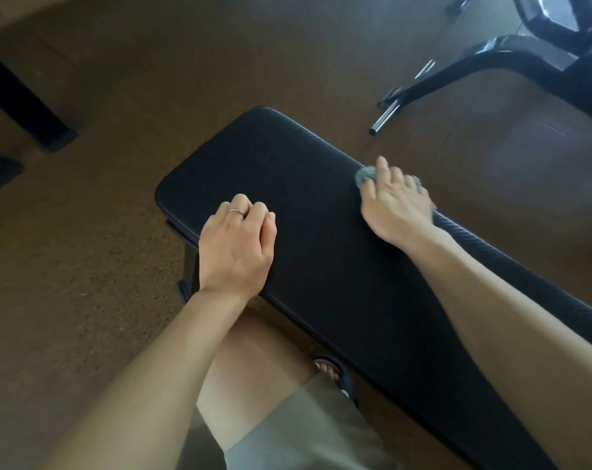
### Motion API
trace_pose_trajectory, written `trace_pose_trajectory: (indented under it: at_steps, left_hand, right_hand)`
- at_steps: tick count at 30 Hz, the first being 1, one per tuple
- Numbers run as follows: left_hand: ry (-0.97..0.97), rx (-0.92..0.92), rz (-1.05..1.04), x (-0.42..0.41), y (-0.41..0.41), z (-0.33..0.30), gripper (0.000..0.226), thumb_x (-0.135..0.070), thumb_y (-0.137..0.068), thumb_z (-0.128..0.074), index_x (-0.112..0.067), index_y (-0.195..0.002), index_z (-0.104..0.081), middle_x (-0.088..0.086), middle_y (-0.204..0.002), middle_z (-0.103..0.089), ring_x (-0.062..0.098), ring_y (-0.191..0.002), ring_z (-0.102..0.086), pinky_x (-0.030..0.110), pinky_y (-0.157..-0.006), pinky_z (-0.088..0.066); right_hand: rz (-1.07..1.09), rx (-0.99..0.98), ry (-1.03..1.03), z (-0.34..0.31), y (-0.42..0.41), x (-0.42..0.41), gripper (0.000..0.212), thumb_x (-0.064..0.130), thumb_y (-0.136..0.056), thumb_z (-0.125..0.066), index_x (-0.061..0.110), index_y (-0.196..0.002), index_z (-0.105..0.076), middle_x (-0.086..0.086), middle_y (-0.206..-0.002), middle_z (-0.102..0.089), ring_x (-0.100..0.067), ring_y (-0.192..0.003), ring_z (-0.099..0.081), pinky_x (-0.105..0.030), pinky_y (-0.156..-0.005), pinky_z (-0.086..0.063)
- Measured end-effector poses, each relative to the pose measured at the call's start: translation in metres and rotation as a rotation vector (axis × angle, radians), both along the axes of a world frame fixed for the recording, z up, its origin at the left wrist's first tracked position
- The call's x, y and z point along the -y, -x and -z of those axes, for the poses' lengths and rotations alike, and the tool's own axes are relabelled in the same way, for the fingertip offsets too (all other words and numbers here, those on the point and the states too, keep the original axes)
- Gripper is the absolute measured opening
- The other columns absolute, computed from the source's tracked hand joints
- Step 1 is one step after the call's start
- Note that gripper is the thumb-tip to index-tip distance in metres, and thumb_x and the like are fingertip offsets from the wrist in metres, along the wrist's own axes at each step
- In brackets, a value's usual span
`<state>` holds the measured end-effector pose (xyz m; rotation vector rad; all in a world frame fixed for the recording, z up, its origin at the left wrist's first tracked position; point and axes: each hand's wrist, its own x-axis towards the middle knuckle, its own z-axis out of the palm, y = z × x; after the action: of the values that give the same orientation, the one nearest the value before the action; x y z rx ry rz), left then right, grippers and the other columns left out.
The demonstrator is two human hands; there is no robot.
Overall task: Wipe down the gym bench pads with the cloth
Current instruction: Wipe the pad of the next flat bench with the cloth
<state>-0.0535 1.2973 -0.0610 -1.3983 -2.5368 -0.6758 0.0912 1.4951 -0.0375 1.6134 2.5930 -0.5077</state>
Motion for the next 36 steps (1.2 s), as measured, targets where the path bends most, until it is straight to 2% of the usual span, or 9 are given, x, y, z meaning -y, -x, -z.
trace_pose_trajectory:
  at_steps: [6,10,15,21,25,28,31,34,36]
  left_hand:
    - [0.018,0.030,0.017,0.002,0.002,-0.003,0.033,-0.028,-0.107,-0.039,-0.012,-0.087,-0.058,-0.001,-0.085,-0.047,0.018,-0.076,-0.047,0.038,-0.065,-0.044]
    - [0.012,0.034,0.007,0.003,0.002,-0.001,0.034,-0.030,-0.107,-0.037,-0.013,-0.087,-0.058,0.000,-0.087,-0.051,0.019,-0.076,-0.050,0.039,-0.067,-0.046]
    - [0.013,0.015,0.001,0.001,0.004,0.001,0.035,-0.030,-0.107,-0.037,-0.013,-0.084,-0.057,0.001,-0.086,-0.050,0.021,-0.076,-0.050,0.041,-0.065,-0.045]
    - [0.061,0.024,-0.002,0.001,0.002,-0.003,0.036,-0.033,-0.107,-0.033,-0.015,-0.086,-0.057,-0.002,-0.086,-0.048,0.018,-0.076,-0.047,0.041,-0.067,-0.046]
    - [0.017,0.137,0.054,0.009,0.006,-0.009,0.035,-0.034,-0.106,-0.032,-0.016,-0.091,-0.058,-0.002,-0.093,-0.051,0.019,-0.082,-0.051,0.043,-0.076,-0.047]
    - [-0.036,0.143,-0.160,0.012,0.031,-0.016,0.029,-0.034,-0.107,-0.036,-0.018,-0.114,-0.058,0.003,-0.120,-0.056,0.027,-0.108,-0.054,0.045,-0.093,-0.043]
    - [0.028,0.302,-0.441,0.002,0.074,-0.015,0.045,-0.038,-0.109,-0.033,-0.019,-0.149,-0.041,0.007,-0.155,-0.039,0.030,-0.143,-0.035,0.050,-0.116,-0.029]
    - [-0.039,0.554,-0.533,-0.010,0.091,-0.011,0.045,-0.035,-0.110,-0.027,-0.017,-0.146,-0.048,0.008,-0.152,-0.044,0.018,-0.129,-0.045,0.032,-0.100,-0.036]
    - [-0.082,0.575,-0.570,-0.012,0.088,-0.009,0.042,-0.030,-0.111,-0.026,-0.015,-0.140,-0.053,0.007,-0.144,-0.049,0.014,-0.115,-0.047,0.027,-0.088,-0.034]
  right_hand:
    - [-0.177,-0.036,-0.002,-0.002,0.043,-0.004,0.062,0.040,-0.108,-0.018,0.017,-0.165,-0.009,-0.008,-0.165,-0.029,-0.031,-0.151,-0.027,-0.048,-0.121,-0.021]
    - [-0.342,-0.035,-0.066,0.003,-0.027,0.066,0.064,0.044,-0.108,-0.014,0.022,-0.166,0.001,0.001,-0.174,0.004,-0.016,-0.159,0.010,-0.039,-0.127,0.009]
    - [-0.563,-0.025,-0.092,0.005,-0.055,0.112,0.064,0.047,-0.106,-0.013,0.026,-0.166,-0.001,0.007,-0.173,0.009,-0.010,-0.157,0.017,-0.034,-0.125,0.017]
    - [-0.517,-0.042,-0.057,0.004,0.048,0.039,0.061,0.041,-0.110,-0.019,0.026,-0.166,-0.002,0.006,-0.173,0.006,-0.013,-0.158,0.011,-0.043,-0.127,0.007]
    - [-0.580,-0.063,-0.111,0.008,0.022,0.068,0.064,0.044,-0.107,-0.015,0.021,-0.166,-0.005,0.003,-0.174,0.001,-0.014,-0.159,0.008,-0.046,-0.129,0.001]
    - [-0.721,-0.035,-0.141,0.008,-0.033,0.110,0.063,0.043,-0.107,-0.021,0.021,-0.166,-0.009,0.005,-0.173,-0.001,-0.012,-0.159,0.008,-0.044,-0.129,-0.002]
    - [-0.788,-0.027,-0.138,0.008,-0.032,0.107,0.063,0.044,-0.108,-0.020,0.025,-0.166,-0.006,0.008,-0.173,0.003,-0.009,-0.158,0.013,-0.042,-0.127,0.001]
    - [-0.833,-0.080,-0.147,0.008,0.015,0.079,0.062,0.045,-0.107,-0.018,0.027,-0.166,-0.011,0.008,-0.173,-0.003,-0.009,-0.158,0.008,-0.041,-0.129,0.000]
    - [-0.804,-0.110,-0.161,0.011,0.059,0.056,0.062,0.044,-0.106,-0.020,0.025,-0.165,-0.016,0.005,-0.173,-0.010,-0.014,-0.160,-0.001,-0.045,-0.129,-0.005]
